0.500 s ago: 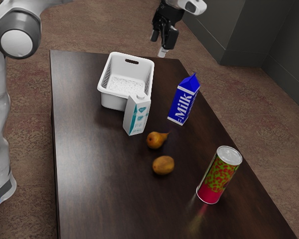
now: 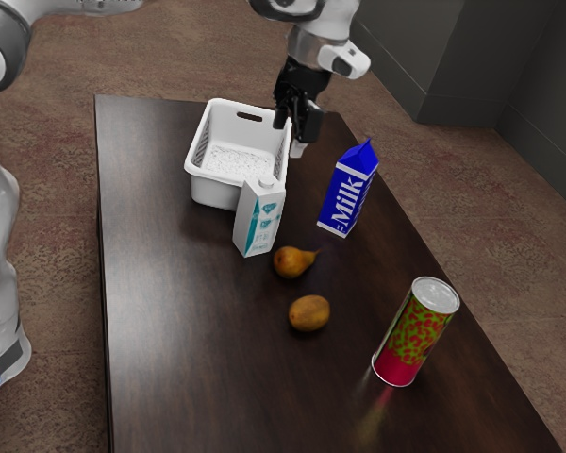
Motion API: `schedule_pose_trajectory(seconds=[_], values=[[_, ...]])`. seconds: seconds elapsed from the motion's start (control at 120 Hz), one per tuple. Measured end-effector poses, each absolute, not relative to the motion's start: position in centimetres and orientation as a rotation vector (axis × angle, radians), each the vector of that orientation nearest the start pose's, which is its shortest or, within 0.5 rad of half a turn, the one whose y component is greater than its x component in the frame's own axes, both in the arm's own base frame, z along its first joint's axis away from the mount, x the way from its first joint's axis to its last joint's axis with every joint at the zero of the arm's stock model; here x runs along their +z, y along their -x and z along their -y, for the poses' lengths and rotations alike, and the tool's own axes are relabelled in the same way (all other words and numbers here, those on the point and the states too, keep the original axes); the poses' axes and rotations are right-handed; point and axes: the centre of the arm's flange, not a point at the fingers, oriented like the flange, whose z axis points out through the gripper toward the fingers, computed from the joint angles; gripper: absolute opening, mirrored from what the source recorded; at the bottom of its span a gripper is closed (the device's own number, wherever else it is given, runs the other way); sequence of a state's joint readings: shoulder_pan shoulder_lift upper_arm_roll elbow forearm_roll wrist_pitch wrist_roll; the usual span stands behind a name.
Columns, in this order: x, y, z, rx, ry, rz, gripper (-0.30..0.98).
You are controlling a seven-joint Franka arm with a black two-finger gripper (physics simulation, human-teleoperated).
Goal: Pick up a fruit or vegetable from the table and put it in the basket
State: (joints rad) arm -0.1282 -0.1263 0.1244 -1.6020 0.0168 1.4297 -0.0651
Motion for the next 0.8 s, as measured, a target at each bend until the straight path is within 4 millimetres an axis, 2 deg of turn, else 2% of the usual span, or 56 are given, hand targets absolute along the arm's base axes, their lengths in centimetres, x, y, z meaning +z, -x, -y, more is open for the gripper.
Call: schedule_pose_trajectory(seconds=[0.092,0.158,0.225,0.3,0.475,0.625,0.8], values=[[65.7,-50.3,-1.0,-0.009,3.135,0.144,0.69],[64.4,-51.9,-1.2,-0.044,3.131,0.152,0.69],[61.4,-54.2,-0.9,-0.017,3.131,0.147,0.69],[58.6,-55.4,-0.4,0.005,3.13,0.131,0.69],[54.9,-56.9,0.8,0.01,3.132,0.096,0.69],[53.0,-57.9,1.7,0.006,3.178,0.128,0.69],[50.3,-58.5,0.9,0.075,3.208,0.268,0.69]])
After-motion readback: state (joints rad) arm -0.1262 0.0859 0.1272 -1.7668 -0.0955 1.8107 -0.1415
